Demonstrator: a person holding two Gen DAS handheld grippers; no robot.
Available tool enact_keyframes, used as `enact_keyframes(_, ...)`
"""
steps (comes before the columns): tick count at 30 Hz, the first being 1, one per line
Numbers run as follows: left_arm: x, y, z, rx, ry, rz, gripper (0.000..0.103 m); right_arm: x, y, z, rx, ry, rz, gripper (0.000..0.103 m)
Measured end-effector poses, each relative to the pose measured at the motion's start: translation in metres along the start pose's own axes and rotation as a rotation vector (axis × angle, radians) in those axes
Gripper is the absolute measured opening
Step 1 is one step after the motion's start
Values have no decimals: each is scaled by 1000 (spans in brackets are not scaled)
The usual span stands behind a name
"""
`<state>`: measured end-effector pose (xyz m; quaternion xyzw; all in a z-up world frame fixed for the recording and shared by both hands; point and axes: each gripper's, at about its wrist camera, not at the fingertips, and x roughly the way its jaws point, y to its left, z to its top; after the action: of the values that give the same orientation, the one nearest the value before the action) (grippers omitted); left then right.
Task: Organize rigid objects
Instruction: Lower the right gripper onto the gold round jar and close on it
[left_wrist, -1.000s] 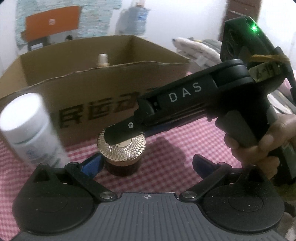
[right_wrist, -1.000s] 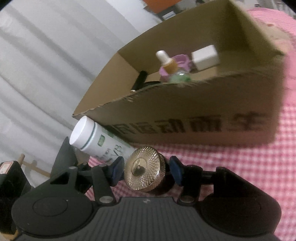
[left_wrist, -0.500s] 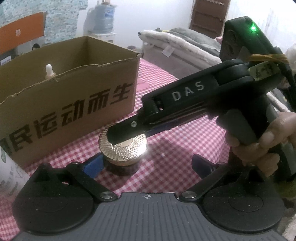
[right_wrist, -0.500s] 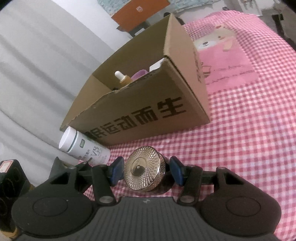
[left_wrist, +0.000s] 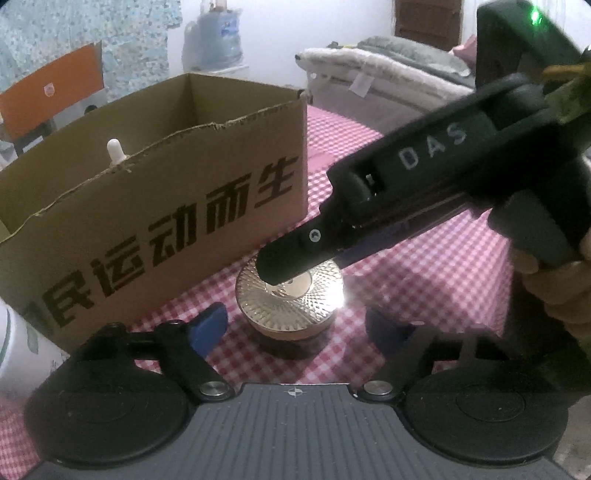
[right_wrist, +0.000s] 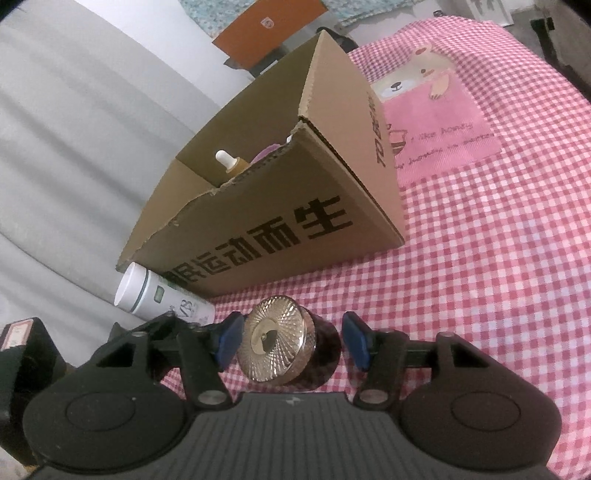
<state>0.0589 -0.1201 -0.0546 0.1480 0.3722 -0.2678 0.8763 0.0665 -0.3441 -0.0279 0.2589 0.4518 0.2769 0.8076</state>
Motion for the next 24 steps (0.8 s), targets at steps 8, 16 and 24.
enact_keyframes(8, 4, 3, 5, -33, 0, 7, 57, 5, 1, 1, 5, 8, 21, 62)
enact_keyframes(16, 3, -1, 6, -39, 0, 6, 56, 4, 3, 1, 4, 5, 24, 62)
enact_keyframes(24, 6, -14, 9, -28, -1, -13, 56, -6, -2, -1, 17, -9, 6, 62)
